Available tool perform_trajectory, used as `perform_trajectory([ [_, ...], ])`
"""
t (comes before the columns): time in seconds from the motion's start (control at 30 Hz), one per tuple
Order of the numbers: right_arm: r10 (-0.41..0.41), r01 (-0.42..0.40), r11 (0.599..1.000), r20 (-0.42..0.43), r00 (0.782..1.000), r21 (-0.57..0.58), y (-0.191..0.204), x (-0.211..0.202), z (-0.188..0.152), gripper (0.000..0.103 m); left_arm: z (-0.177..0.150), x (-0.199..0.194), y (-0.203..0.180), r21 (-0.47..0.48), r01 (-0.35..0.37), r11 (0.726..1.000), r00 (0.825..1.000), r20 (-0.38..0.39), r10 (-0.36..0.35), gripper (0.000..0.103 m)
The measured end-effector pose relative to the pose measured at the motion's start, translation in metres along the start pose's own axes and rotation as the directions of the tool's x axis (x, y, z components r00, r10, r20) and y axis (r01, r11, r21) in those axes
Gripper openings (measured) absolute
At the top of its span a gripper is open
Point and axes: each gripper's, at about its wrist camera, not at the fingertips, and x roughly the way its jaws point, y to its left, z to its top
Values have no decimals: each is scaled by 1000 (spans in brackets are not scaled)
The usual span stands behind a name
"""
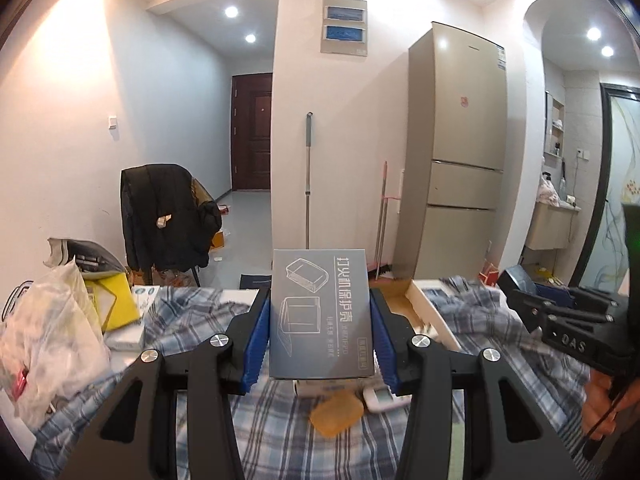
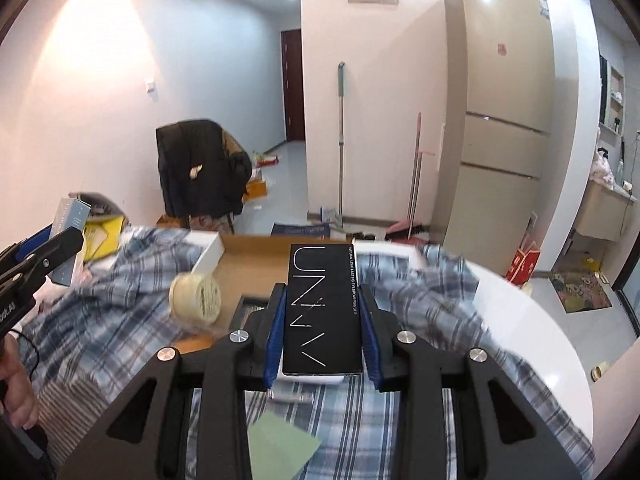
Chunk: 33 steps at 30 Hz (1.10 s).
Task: Organize rigid objects
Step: 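Lower the grey box into the cardboard box with left gripper while right gripper lowers the case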
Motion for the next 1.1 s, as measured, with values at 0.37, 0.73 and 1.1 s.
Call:
perform_trajectory([
  [0.37,18,-20,994,24,1000,105,0,61,85,32,85,102,9,-120,81,990,995,-47,-87,49],
  [0.73,23,1,985,-136,990,175,-8,173,77,32,26,225,23,-91,125,988,934,-325,-148,49],
  [1.1,67,6,979,-345,936,204,-30,228,40,32,-21,280,2,-32,95,995,852,-514,-98,49],
])
